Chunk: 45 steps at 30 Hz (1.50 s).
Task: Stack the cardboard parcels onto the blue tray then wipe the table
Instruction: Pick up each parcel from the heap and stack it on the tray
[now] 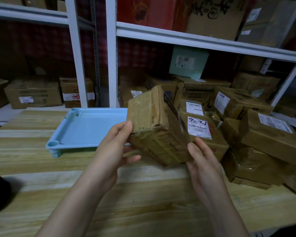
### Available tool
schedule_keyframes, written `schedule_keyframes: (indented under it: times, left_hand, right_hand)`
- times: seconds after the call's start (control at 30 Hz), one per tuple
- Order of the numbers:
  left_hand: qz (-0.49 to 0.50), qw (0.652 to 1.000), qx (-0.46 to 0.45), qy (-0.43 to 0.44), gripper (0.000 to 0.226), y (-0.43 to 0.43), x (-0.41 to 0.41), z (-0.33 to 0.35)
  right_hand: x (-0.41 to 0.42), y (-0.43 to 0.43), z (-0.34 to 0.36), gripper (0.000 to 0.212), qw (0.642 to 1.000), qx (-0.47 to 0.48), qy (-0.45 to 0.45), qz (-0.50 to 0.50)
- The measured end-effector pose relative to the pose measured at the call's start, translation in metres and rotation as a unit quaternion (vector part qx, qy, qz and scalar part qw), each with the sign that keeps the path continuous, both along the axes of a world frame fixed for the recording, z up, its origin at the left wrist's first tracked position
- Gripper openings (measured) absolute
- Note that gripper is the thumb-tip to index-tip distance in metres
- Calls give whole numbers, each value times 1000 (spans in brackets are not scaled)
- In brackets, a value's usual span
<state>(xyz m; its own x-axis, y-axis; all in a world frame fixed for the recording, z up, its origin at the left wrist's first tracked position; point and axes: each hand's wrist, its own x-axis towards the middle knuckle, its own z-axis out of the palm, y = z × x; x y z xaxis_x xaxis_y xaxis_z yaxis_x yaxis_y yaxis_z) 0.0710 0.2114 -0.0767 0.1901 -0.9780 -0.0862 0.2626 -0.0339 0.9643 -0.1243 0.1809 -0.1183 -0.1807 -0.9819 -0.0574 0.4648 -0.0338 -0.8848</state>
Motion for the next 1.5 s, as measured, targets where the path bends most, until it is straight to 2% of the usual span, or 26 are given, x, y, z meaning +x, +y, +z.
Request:
schedule_keyframes:
  times: [0.17, 0.27, 0.47, 0.63, 0.83, 1.1, 1.27, 1.37, 1.5]
  left_hand:
    - [57, 995, 11, 85, 25, -4, 11, -4]
    - [80, 993, 15, 87, 22, -6, 16, -7]
    - [99, 994, 40, 38, 20, -10, 22, -12]
    - [107, 994, 29, -19, 38, -16, 23, -14]
    - [106, 994, 15, 13, 27, -22, 20, -13]
    - [87, 996, -1, 25, 33, -23, 16, -8]
    - [74, 997, -2, 20, 43, -18, 15, -9]
    - [63, 998, -9, -8, 38, -18, 14, -9]
    - [55, 998, -17, -30, 32, -16, 14, -11]
  right_hand:
    - [-1, -5, -3, 37, 998, 9, -64, 5]
    - [0, -5, -2, 37, 997, 17, -77, 25]
    - [5, -2, 3, 43, 1000, 6, -24, 14]
    - [7, 0, 5, 44, 1000, 4, 7, 8]
    - [10, -2, 7, 43, 999, 11, 42, 17]
    - [10, -5, 3, 40, 992, 9, 127, 18]
    - [12, -9, 5, 40, 997, 27, 55, 37]
    - [13, -8, 8, 41, 999, 24, -1, 49]
    - [13, -5, 12, 60, 997, 0, -34, 69]
